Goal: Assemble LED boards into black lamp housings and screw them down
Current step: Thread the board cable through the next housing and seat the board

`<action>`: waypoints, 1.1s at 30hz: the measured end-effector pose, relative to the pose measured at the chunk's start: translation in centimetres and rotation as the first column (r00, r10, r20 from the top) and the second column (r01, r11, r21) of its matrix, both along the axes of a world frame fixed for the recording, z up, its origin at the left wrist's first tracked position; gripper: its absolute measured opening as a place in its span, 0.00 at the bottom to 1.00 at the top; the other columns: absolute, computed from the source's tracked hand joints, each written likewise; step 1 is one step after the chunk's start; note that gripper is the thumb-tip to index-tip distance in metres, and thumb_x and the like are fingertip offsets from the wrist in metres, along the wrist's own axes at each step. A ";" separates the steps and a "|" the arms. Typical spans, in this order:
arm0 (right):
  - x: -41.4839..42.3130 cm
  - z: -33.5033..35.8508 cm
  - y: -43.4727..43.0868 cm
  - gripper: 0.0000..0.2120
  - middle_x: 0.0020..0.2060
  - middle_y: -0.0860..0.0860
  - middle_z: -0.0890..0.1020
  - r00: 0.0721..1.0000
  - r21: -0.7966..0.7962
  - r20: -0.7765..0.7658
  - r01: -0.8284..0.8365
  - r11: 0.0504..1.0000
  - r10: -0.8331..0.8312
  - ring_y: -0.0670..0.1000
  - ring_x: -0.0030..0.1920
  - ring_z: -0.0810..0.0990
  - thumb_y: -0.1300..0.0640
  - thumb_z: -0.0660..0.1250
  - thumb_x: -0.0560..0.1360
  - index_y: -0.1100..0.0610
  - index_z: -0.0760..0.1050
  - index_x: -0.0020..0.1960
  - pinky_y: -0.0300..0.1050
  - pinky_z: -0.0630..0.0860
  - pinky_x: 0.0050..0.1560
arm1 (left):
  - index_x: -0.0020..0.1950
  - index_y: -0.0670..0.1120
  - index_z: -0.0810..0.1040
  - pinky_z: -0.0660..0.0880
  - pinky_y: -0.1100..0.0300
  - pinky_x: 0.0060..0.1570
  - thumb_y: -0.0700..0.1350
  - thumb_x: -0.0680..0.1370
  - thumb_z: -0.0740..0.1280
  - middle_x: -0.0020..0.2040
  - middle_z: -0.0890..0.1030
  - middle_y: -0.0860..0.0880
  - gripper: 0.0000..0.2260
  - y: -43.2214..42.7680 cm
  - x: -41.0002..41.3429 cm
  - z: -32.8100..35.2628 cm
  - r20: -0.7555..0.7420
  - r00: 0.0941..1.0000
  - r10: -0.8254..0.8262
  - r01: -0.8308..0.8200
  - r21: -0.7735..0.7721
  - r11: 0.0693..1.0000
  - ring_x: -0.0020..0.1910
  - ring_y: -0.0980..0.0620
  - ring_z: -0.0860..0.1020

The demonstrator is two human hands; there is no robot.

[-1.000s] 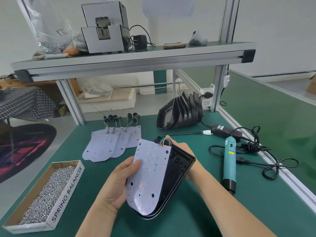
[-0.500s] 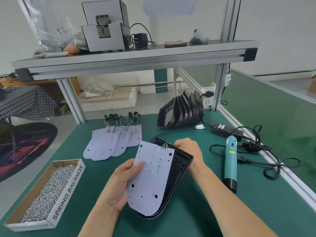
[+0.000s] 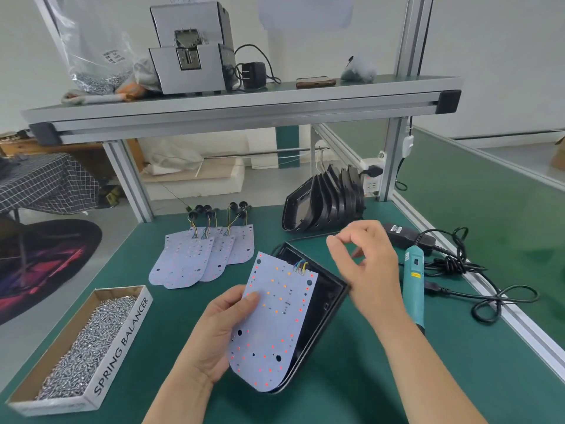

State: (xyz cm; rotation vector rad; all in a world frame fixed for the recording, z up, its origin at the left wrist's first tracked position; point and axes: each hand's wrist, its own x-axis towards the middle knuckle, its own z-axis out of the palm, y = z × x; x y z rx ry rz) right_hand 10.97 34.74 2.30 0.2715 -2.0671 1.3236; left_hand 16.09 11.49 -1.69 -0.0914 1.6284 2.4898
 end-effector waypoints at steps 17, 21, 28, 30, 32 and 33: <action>4.4 -0.6 0.5 0.03 0.56 0.36 0.77 0.964 0.071 0.244 -0.124 0.990 0.104 0.39 0.60 0.73 0.54 0.73 0.76 0.49 0.80 0.44 0.27 0.65 0.51 | 0.51 0.43 0.86 0.81 0.55 0.42 0.51 0.68 0.80 0.50 0.86 0.39 0.17 2.5 0.6 0.0 -0.119 0.991 0.058 -0.076 -0.148 0.986 0.45 0.45 0.85; 4.0 -0.9 -0.2 0.07 0.55 0.37 0.79 0.952 -0.094 0.274 -0.114 0.989 0.136 0.41 0.59 0.76 0.62 0.73 0.74 0.53 0.80 0.41 0.25 0.65 0.53 | 0.56 0.47 0.86 0.81 0.56 0.46 0.54 0.69 0.78 0.54 0.86 0.42 0.18 3.4 0.7 -0.5 -0.143 0.988 0.054 -0.077 -0.159 0.984 0.51 0.46 0.85; 3.9 -1.6 -1.3 0.11 0.52 0.43 0.79 0.985 -0.241 0.167 0.007 0.970 0.035 0.44 0.53 0.76 0.68 0.72 0.74 0.54 0.78 0.39 0.28 0.68 0.44 | 0.58 0.54 0.86 0.77 0.59 0.58 0.55 0.73 0.69 0.60 0.85 0.49 0.16 4.3 0.9 -1.6 -0.184 0.971 0.154 -0.183 -0.150 0.972 0.61 0.53 0.82; 3.8 -1.7 -1.4 0.09 0.52 0.44 0.78 0.988 -0.176 0.152 0.014 0.984 0.013 0.46 0.54 0.76 0.67 0.71 0.75 0.55 0.77 0.40 0.28 0.67 0.44 | 0.61 0.61 0.83 0.74 0.63 0.57 0.52 0.74 0.69 0.51 0.85 0.55 0.16 4.6 0.9 -1.7 -0.227 0.950 0.217 -0.253 -0.147 0.956 0.53 0.60 0.81; 3.4 -1.7 -0.9 0.08 0.52 0.44 0.77 0.977 -0.101 0.205 -0.043 0.994 0.063 0.43 0.55 0.75 0.66 0.71 0.75 0.56 0.76 0.41 0.28 0.67 0.46 | 0.63 0.66 0.80 0.71 0.63 0.55 0.49 0.75 0.70 0.39 0.78 0.54 0.19 4.4 0.9 -1.9 -0.234 0.931 0.280 -0.314 -0.124 0.941 0.42 0.60 0.76; 3.1 -1.7 -0.5 0.08 0.52 0.44 0.77 0.961 -0.070 0.256 -0.086 0.994 0.101 0.41 0.55 0.75 0.65 0.70 0.76 0.56 0.76 0.41 0.29 0.67 0.47 | 0.64 0.67 0.79 0.72 0.61 0.54 0.48 0.74 0.70 0.37 0.76 0.53 0.21 4.2 0.9 -2.0 -0.218 0.928 0.302 -0.329 -0.099 0.939 0.41 0.58 0.76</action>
